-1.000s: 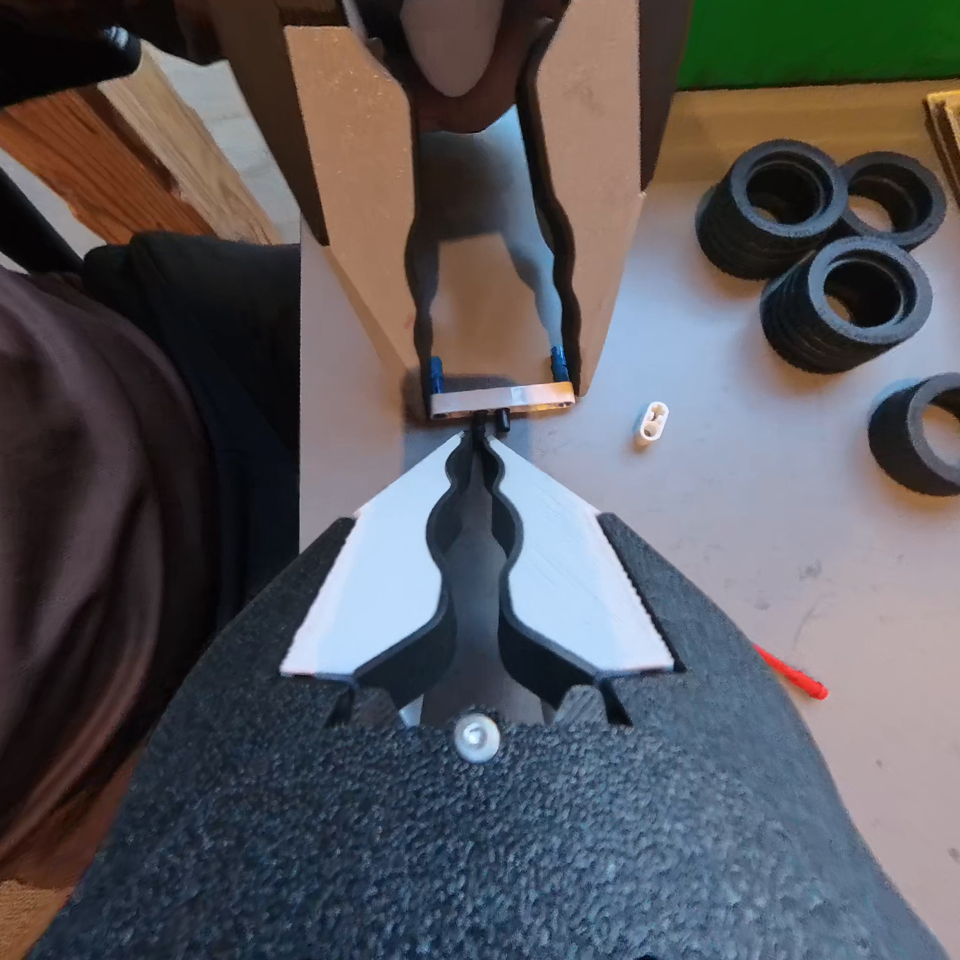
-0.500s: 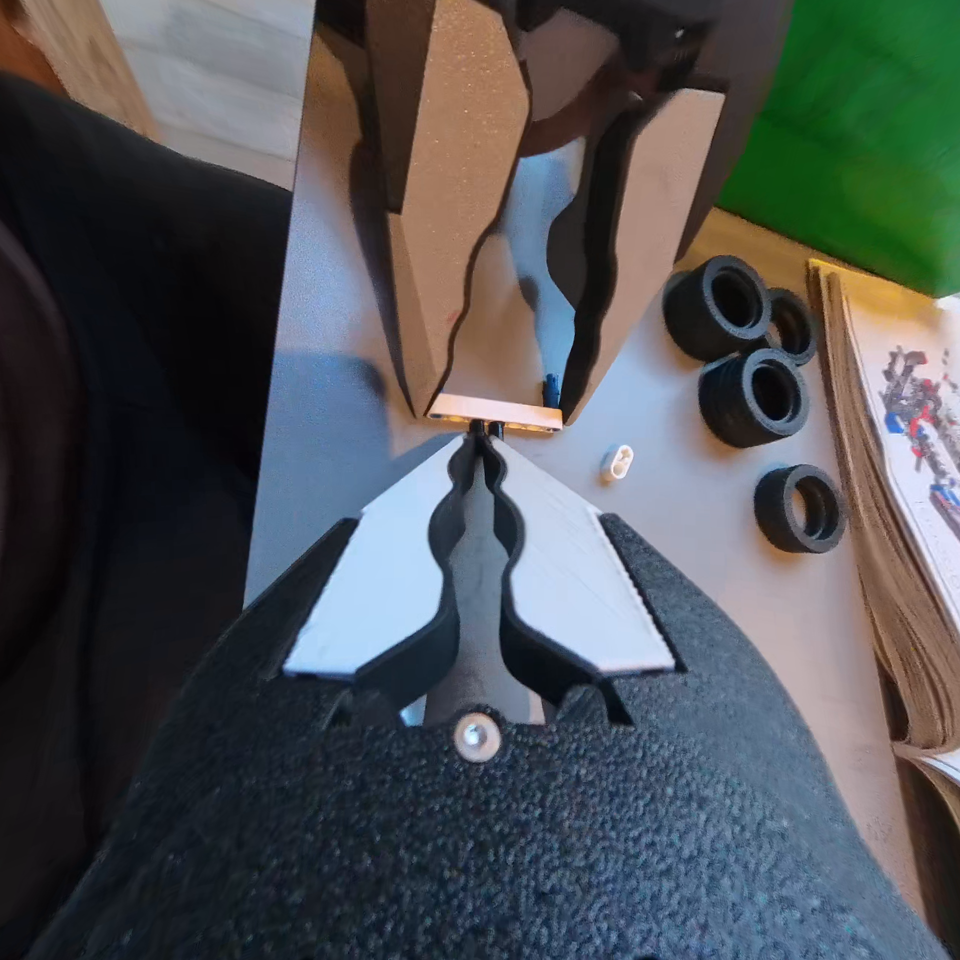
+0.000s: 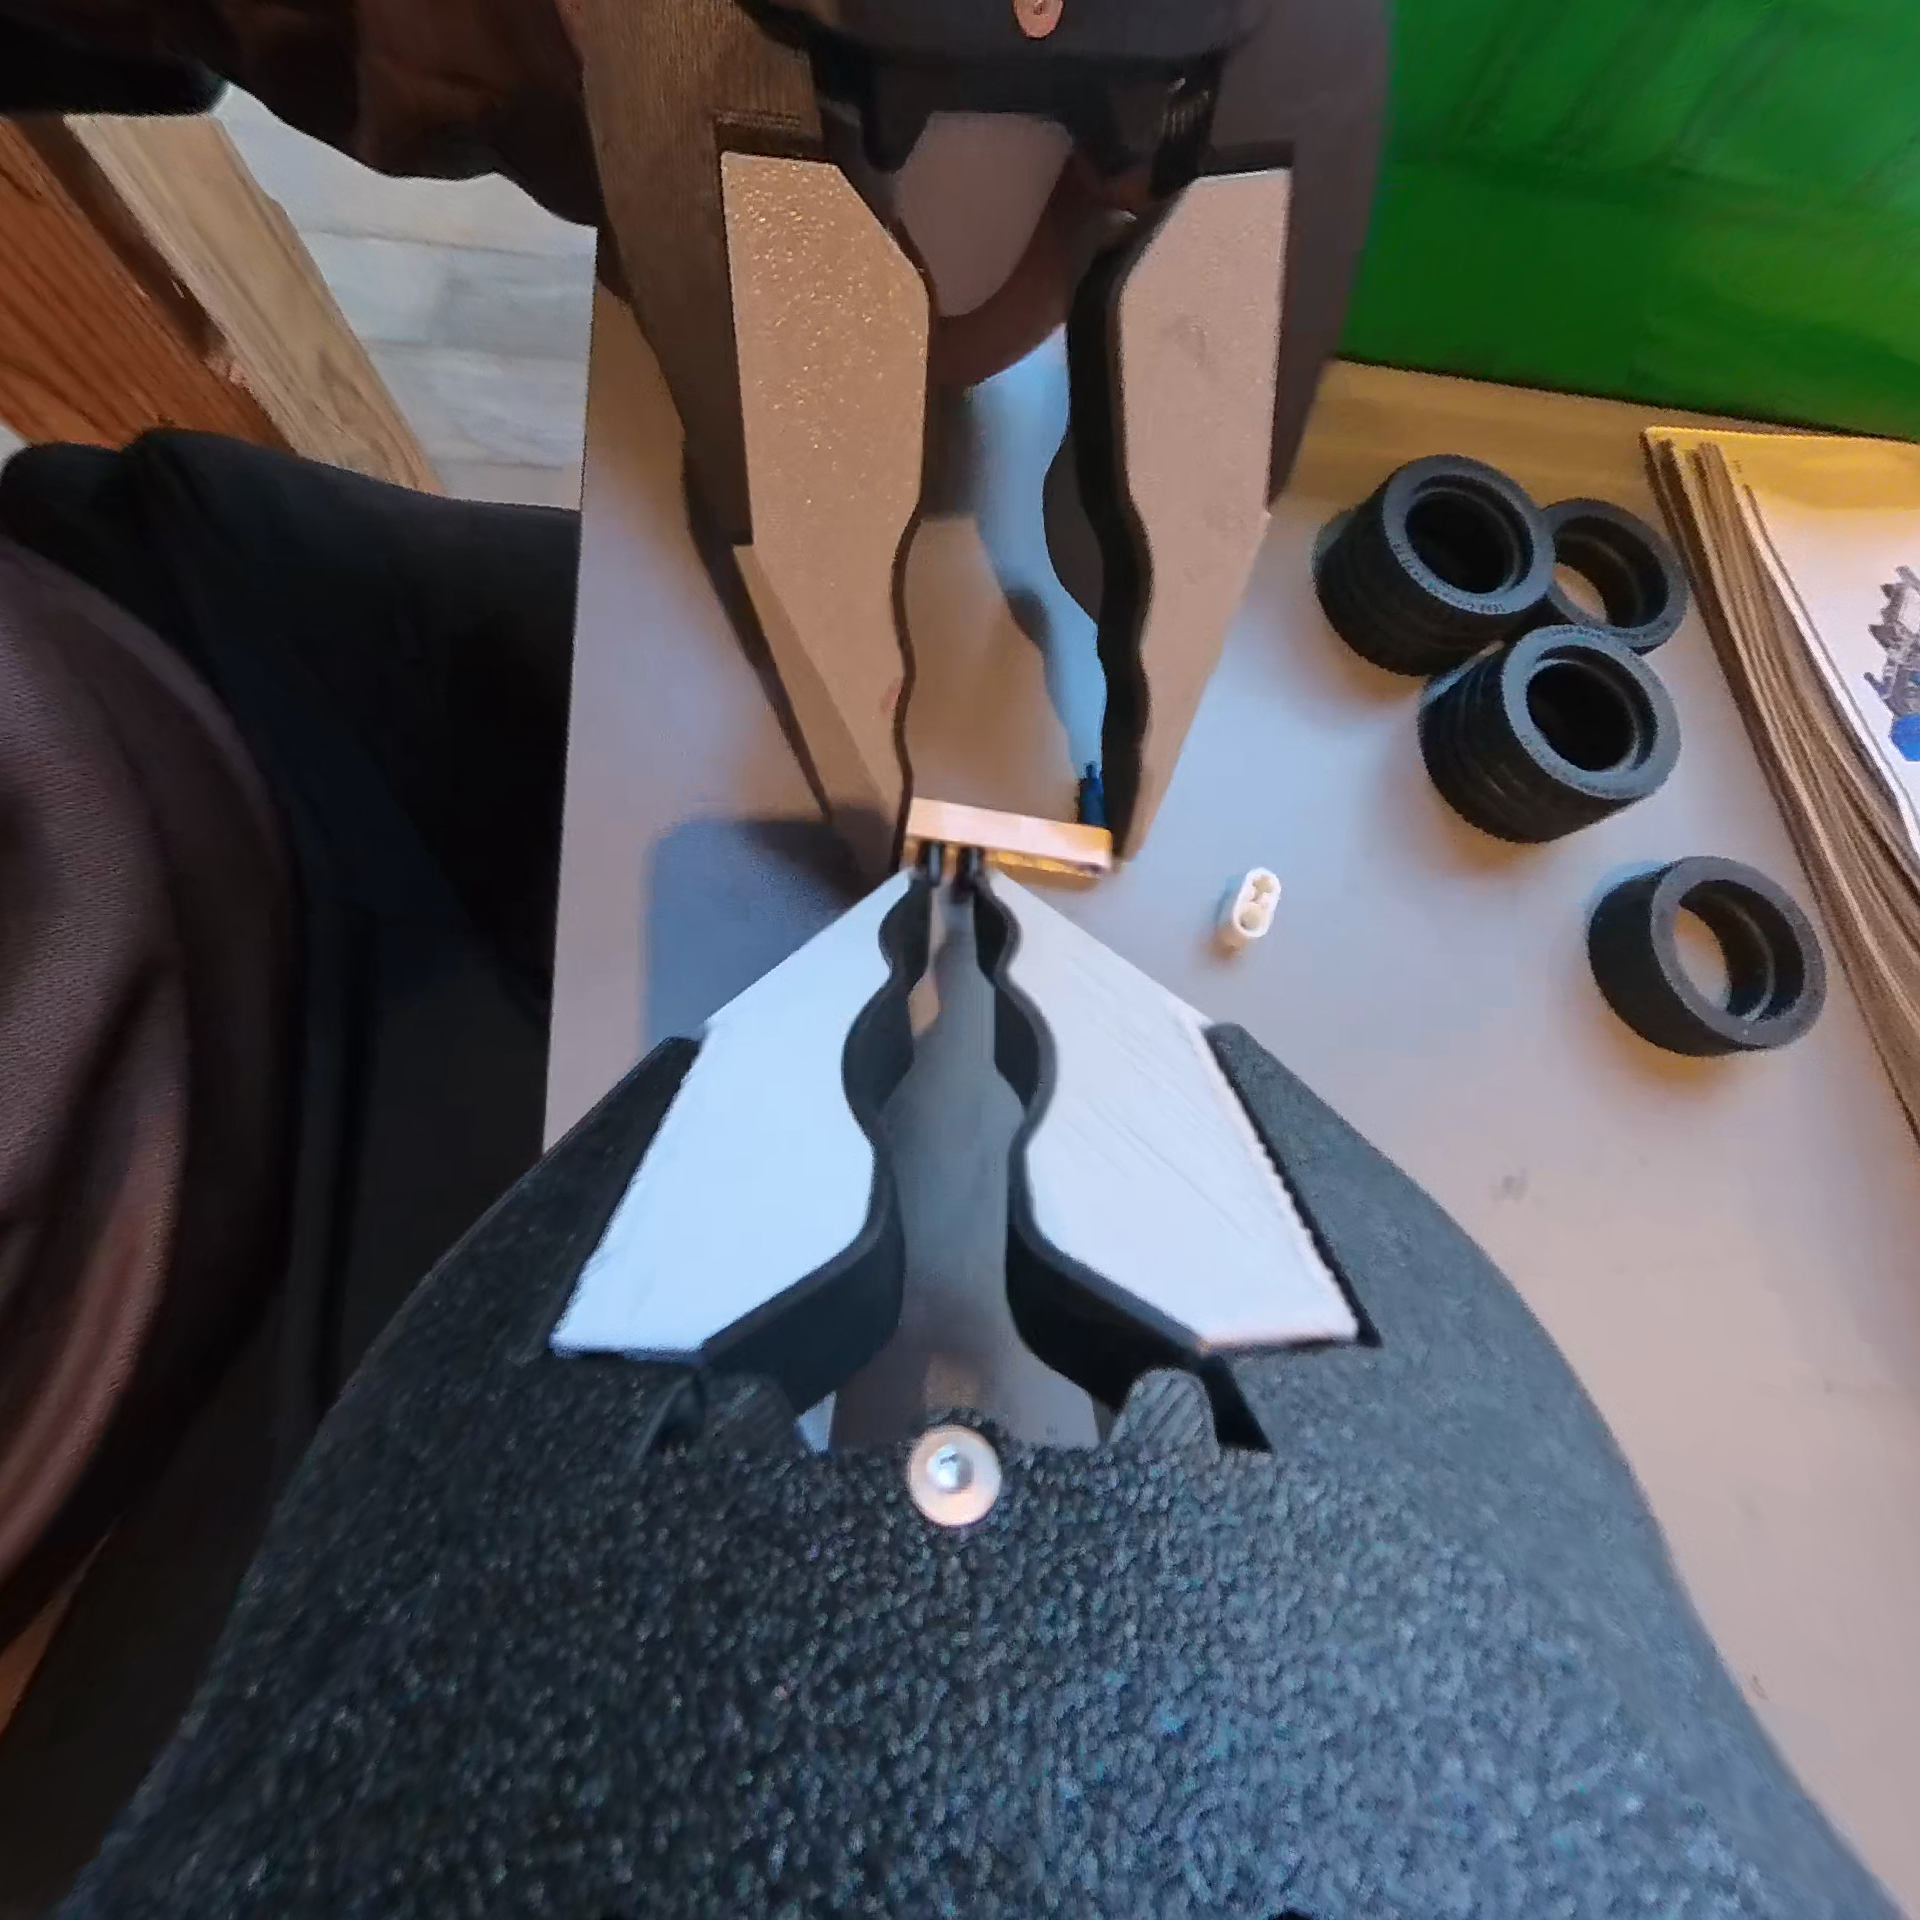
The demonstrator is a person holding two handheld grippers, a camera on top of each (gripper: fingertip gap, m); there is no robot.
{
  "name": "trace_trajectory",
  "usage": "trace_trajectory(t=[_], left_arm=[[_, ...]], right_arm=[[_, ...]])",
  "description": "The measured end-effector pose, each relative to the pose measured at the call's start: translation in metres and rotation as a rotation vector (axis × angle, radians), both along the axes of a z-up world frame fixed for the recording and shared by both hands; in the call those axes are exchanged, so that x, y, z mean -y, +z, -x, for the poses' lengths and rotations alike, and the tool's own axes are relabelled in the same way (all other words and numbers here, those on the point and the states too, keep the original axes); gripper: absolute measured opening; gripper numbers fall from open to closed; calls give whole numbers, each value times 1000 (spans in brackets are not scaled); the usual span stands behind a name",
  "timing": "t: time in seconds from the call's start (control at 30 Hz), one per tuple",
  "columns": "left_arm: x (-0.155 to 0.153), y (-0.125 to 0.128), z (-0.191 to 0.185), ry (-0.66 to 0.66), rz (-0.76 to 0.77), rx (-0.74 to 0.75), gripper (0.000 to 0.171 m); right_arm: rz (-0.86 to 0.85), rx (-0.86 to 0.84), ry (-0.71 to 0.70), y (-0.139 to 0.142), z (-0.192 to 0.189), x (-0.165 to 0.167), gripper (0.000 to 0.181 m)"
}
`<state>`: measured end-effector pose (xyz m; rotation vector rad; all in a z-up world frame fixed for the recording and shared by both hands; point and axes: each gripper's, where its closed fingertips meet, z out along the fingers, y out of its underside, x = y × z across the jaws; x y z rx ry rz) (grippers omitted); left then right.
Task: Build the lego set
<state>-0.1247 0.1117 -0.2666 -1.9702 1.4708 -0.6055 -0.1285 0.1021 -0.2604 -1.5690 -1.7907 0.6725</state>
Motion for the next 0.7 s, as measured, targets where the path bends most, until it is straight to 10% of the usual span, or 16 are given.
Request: trace_trajectory(t=[0.3,0.7], left_arm=[[-7,6,3,108,-10,-20,97],[10,4,6,479,26,78,113]], right_arm=[[96,-2,-170,-1,-23,-16,12],[158,-17,-271,1,-14,-4,23]])
